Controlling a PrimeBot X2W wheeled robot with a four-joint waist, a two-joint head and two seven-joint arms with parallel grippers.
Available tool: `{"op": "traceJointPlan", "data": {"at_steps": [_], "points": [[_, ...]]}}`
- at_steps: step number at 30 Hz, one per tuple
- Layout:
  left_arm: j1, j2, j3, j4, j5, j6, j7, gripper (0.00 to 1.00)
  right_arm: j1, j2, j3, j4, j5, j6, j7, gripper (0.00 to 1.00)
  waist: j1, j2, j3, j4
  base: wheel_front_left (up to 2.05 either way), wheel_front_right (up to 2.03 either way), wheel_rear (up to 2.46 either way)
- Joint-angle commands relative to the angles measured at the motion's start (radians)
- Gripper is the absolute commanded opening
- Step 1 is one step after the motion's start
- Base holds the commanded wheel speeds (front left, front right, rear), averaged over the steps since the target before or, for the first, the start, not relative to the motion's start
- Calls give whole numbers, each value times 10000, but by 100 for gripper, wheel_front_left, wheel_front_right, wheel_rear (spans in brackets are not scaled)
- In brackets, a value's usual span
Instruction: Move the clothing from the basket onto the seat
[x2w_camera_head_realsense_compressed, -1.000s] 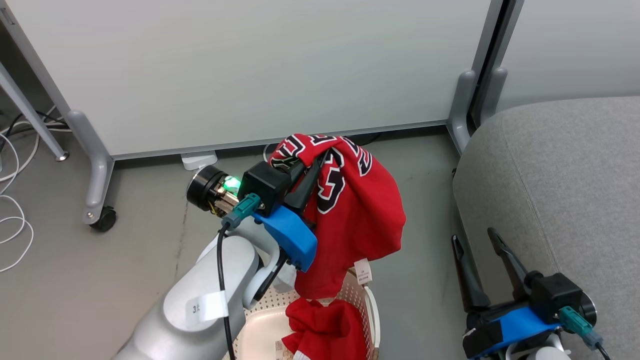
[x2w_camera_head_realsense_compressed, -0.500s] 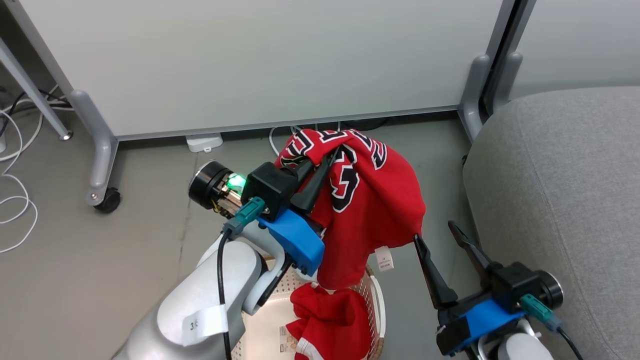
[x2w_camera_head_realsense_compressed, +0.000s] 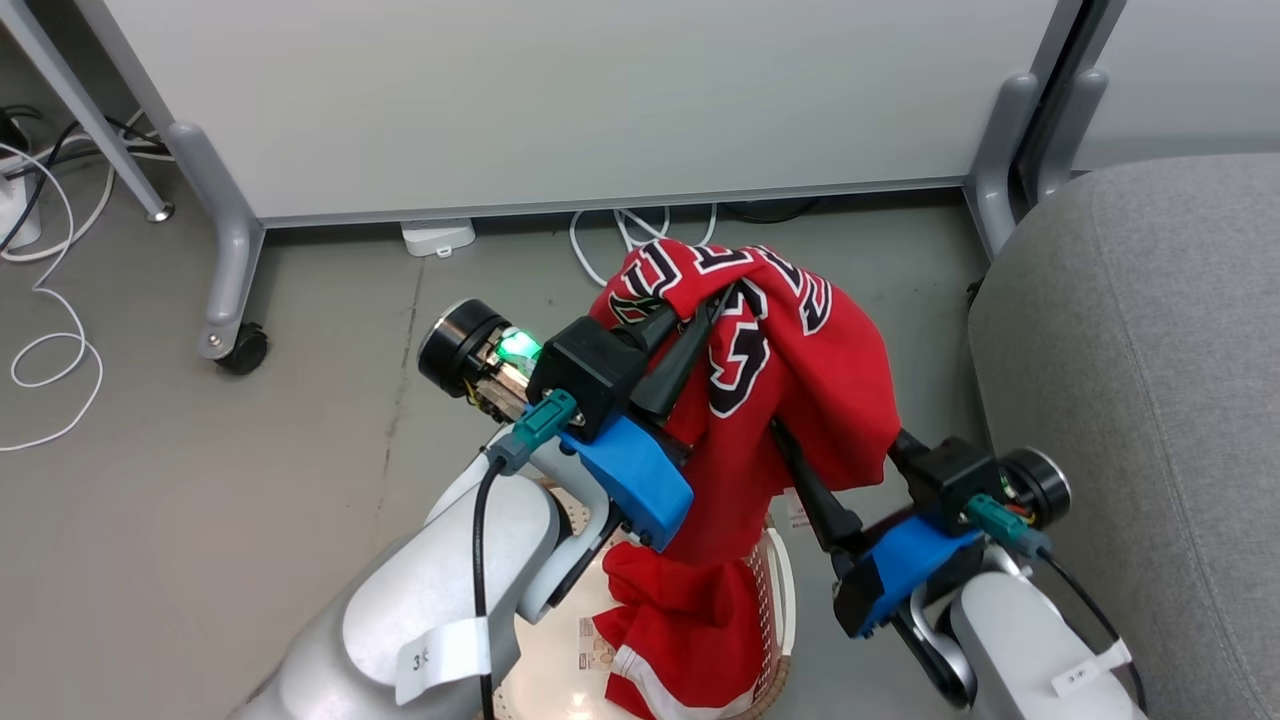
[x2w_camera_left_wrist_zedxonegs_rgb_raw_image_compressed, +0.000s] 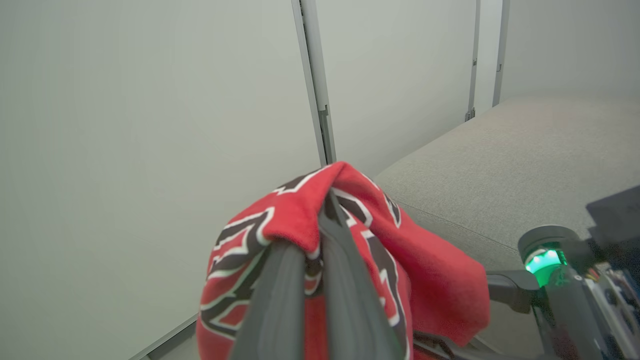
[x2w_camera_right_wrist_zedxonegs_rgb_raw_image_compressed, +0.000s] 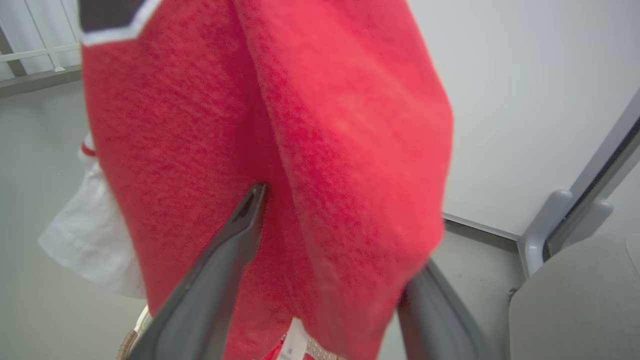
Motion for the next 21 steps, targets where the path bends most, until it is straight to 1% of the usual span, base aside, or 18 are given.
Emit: {"op": "traceJointPlan", "data": {"at_steps": [1,2,3,4,5,8,21], "points": [[-133,-31,-40,-17,46,-49,-45,0,-384,-7,138,-31,137,1,-9,100,-1,0,75,55,0,0,0],[-141,-40,-55,2,38,-57,-56,0,-458,18,150,-106,198,1,-9,100,-1,0,92,62,0,0,0],[-141,-50,-76,30,27,-68,-78,0,-527,49,161,-210,263,1,-9,76,-1,0,111,67,0,0,0],[-137,-51,-95,71,12,-61,-71,0,-568,66,204,-322,329,1,-9,45,-1,0,130,69,0,0,0],[-139,-52,-105,108,2,-67,-98,0,-569,71,248,-404,381,1,-9,0,-1,0,145,68,0,0,0],[-157,-64,-125,216,-61,-78,-113,0,-505,6,396,-653,504,1,-9,0,-1,0,177,57,0,0,0],[-220,1,-168,389,-121,-23,-211,0,-334,-138,624,-940,736,1,-9,0,-1,0,157,-73,0,0,0]]}}
